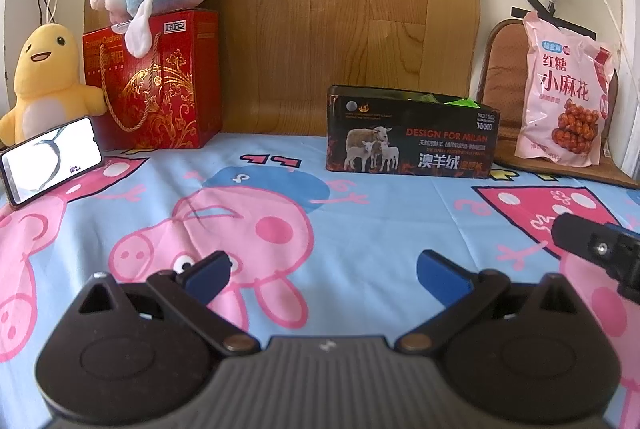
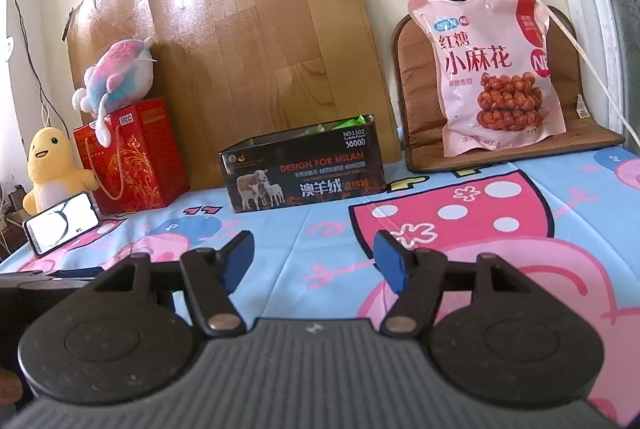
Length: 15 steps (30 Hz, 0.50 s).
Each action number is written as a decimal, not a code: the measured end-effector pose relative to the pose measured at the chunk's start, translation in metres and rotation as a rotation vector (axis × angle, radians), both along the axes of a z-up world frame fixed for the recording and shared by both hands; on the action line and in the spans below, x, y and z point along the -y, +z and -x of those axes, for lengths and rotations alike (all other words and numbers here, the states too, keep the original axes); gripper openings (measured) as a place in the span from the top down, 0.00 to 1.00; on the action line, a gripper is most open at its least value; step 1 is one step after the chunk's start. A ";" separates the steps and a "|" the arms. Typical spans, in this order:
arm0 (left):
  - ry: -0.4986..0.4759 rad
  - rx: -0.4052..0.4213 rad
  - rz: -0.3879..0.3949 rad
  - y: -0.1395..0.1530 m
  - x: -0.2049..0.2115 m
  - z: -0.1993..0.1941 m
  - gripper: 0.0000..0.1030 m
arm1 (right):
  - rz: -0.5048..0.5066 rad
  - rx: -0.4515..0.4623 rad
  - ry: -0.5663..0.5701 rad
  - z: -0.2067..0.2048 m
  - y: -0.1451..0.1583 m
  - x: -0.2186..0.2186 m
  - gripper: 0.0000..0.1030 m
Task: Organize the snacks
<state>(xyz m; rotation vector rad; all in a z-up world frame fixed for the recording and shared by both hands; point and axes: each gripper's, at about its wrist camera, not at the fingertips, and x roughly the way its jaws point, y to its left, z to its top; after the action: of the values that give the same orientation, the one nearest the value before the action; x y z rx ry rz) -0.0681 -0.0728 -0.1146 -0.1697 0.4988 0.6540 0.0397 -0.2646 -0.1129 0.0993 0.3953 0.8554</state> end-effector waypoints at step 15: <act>-0.019 0.000 0.002 0.000 0.001 -0.001 0.00 | -0.014 -0.017 -0.005 -0.002 -0.001 0.002 0.28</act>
<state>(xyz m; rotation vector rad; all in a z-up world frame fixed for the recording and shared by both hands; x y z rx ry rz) -0.0668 -0.0741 -0.1148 -0.1661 0.5008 0.6349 0.0418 -0.2663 -0.1142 0.1205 0.4046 0.8525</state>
